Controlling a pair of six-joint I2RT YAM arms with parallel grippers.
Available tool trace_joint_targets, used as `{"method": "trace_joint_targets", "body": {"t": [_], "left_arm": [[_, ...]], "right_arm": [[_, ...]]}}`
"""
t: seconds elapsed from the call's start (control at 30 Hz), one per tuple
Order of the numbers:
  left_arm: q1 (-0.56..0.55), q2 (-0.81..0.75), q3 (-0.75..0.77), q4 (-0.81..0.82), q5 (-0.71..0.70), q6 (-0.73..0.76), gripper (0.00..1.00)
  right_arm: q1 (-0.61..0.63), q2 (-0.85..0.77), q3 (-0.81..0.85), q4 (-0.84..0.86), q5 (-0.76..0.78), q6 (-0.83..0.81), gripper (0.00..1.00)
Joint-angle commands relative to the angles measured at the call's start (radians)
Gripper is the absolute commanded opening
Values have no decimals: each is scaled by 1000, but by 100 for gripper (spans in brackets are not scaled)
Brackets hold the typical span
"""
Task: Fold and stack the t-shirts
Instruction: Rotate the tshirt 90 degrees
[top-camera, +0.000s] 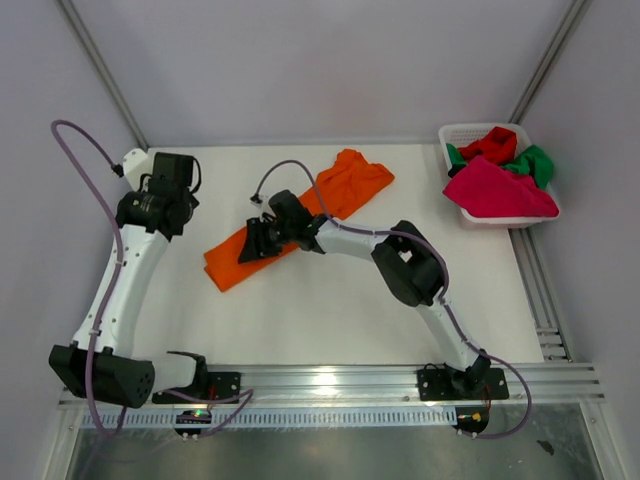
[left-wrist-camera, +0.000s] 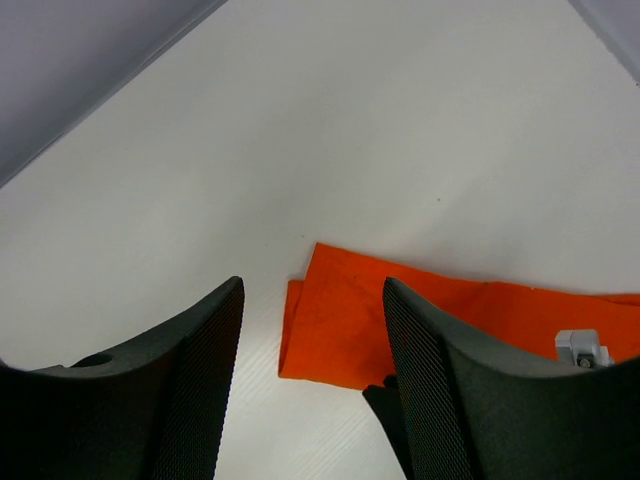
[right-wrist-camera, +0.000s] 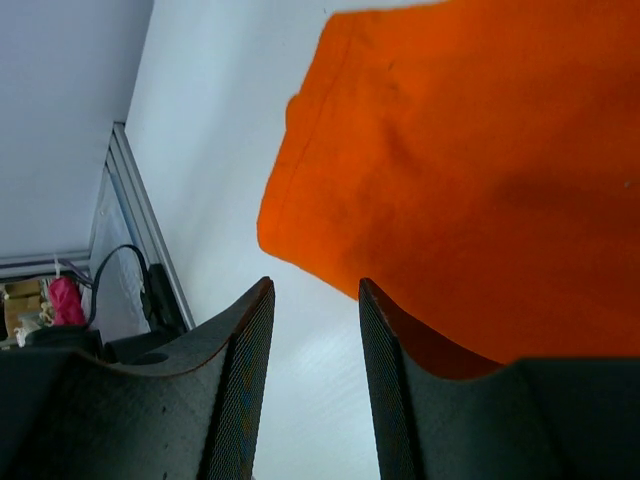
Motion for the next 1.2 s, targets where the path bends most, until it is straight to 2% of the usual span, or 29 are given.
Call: {"method": "trace_joint_targets", "body": {"t": [0.0, 0.27, 0.73, 0.93, 1.17], "left_arm": [[4, -84, -28, 3, -11, -1, 61], [4, -161, -53, -40, -45, 2, 61], [3, -244, -48, -62, -68, 13, 62], [4, -243, -30, -55, -68, 19, 63], [4, -224, -4, -16, -69, 57, 67]], "right_arm": [[-1, 0, 77, 128, 16, 23, 44], [-1, 123, 253, 17, 62, -31, 44], [-3, 196, 252, -41, 79, -46, 44], [-3, 152, 192, -98, 90, -81, 44], [-3, 22, -22, -161, 76, -136, 44]]}}
